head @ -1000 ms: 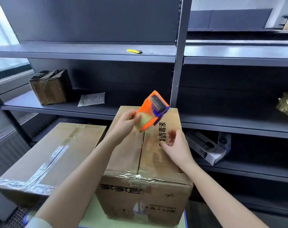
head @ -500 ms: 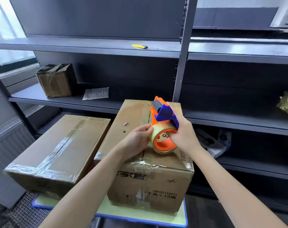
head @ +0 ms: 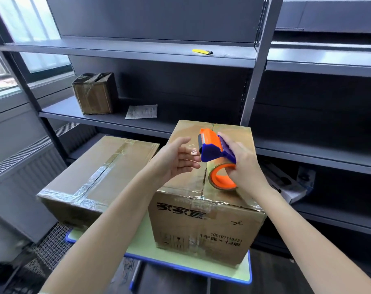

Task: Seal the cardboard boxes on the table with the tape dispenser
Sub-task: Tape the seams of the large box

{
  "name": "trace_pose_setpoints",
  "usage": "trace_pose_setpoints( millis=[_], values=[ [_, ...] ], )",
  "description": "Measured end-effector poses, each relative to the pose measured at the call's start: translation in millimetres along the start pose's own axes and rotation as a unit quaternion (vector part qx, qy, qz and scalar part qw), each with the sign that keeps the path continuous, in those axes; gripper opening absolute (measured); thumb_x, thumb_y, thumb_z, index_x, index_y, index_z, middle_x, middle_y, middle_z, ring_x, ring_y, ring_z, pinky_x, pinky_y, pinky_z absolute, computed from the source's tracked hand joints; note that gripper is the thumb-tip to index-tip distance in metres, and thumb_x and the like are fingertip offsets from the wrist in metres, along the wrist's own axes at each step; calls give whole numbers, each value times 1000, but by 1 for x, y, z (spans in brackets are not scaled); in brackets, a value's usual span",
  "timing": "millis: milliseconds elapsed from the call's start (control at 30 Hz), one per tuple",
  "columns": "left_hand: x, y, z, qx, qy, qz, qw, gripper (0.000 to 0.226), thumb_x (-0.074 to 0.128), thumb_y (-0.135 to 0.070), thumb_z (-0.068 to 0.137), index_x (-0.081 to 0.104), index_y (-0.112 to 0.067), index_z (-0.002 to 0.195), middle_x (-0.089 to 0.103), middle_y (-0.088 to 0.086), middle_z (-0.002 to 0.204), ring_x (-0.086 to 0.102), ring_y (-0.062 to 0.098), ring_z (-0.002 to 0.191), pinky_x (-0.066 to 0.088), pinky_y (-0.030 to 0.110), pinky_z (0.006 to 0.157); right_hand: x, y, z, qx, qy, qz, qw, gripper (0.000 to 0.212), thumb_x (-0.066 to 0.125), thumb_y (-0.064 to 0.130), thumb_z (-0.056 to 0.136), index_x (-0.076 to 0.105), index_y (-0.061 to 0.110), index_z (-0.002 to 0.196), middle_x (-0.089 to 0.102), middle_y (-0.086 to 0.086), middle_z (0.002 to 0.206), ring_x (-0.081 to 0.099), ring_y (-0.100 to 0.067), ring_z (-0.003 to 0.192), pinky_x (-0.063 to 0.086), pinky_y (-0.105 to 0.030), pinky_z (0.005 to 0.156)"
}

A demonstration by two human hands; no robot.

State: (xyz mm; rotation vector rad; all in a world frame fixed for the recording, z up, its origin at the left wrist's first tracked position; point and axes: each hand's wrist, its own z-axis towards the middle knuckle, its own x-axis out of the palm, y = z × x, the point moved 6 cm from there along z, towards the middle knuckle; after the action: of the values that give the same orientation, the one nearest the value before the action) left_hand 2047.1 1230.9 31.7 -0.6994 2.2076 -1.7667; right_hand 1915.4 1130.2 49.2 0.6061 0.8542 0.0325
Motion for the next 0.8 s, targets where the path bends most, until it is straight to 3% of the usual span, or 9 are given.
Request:
trace_pose_setpoints(
  millis=[100,267,367,500,633,800],
  values=[
    [-4,-5,-2,22,-40,29,999,22,48,-17,93,57,-6,76,64,2,57,66,14,57,48,18,51,1,5,-1,0,10,-33,999,89,58,-17,68,33,22,144,50,-4,102,43,-15,85,38,-24,71],
    [-11,-4,-14,51,-44,68,995,16,51,-16,95,58,-3,89,68,6,66,69,17,68,51,19,55,4,18,-4,3,35,-66,997,92,56,-14,71,23,25,147,44,0,92,42,-17,80,36,-24,69],
    [-21,-3,-21,65,-59,77,993,10,52,-11,95,53,-4,88,65,1,56,65,12,59,49,18,52,8,29,-4,-13,67,-125,990,90,53,-11,76,15,28,148,39,-1,87,38,-17,78,33,-24,67],
    [-38,0,-37,84,-88,156,980,20,51,-3,93,50,-7,73,59,-3,48,52,9,46,44,20,55,12,48,-6,-52,108,-213,970,81,48,0,87,11,39,147,39,-2,93,35,-15,86,30,-23,74],
    [-57,13,-54,55,-76,133,987,20,53,-4,93,51,-6,74,57,4,56,46,15,57,41,24,60,15,69,-13,-81,129,-238,959,73,41,5,94,7,43,147,41,-5,97,40,-18,90,35,-27,77],
    [-81,14,-68,43,-68,115,990,22,54,-2,92,53,-6,71,62,1,55,48,18,65,42,26,64,24,91,-17,-86,148,-235,957,73,36,4,95,3,46,146,43,-7,100,42,-20,93,43,-33,82]
  ],
)
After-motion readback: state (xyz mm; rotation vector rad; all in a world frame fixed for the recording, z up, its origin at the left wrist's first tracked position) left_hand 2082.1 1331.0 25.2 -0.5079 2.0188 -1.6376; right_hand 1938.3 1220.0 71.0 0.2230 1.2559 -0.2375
